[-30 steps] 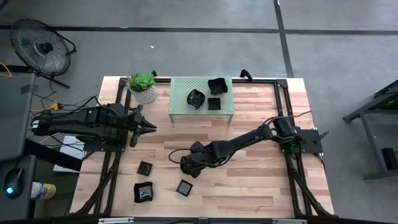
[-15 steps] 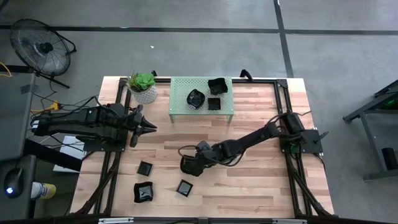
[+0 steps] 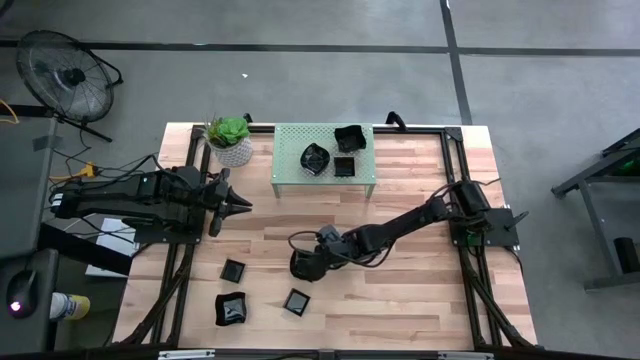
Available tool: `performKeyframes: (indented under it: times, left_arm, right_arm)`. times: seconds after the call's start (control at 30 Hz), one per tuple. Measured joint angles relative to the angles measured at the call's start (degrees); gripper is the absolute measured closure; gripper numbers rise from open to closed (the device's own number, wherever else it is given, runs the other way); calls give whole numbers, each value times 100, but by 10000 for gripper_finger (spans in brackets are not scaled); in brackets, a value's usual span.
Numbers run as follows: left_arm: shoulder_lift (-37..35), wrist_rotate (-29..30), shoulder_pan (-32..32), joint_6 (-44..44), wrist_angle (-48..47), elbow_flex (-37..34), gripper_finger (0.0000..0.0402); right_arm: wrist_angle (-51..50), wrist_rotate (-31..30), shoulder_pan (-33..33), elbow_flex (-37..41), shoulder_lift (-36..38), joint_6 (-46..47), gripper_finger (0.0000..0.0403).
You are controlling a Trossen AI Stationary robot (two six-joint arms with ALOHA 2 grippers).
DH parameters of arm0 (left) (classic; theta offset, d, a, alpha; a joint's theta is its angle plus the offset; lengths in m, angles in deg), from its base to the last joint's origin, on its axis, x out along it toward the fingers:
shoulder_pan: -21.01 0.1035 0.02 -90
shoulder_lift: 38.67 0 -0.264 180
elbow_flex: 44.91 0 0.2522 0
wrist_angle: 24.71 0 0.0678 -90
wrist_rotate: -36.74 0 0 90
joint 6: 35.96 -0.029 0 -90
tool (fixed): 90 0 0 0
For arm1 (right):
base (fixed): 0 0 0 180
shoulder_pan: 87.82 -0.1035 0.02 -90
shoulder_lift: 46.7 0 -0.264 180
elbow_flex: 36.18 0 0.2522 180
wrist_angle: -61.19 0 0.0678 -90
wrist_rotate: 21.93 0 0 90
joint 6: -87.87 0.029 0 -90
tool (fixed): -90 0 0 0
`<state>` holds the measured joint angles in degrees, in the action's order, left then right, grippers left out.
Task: Pick & Place Mini shaped plates
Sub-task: Stack the leaf shaped plate on top of the leaf shaped plate on the shelf
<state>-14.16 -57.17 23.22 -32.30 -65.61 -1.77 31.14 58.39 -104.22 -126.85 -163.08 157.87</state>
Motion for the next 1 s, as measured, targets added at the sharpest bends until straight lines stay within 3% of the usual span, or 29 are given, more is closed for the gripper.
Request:
performKeyframes:
  times: [1.0]
  left_arm:
    - [0, -1, -1, 5, -1, 0, 348]
  right_arm:
    - [428, 286, 1, -4, -299, 63, 238]
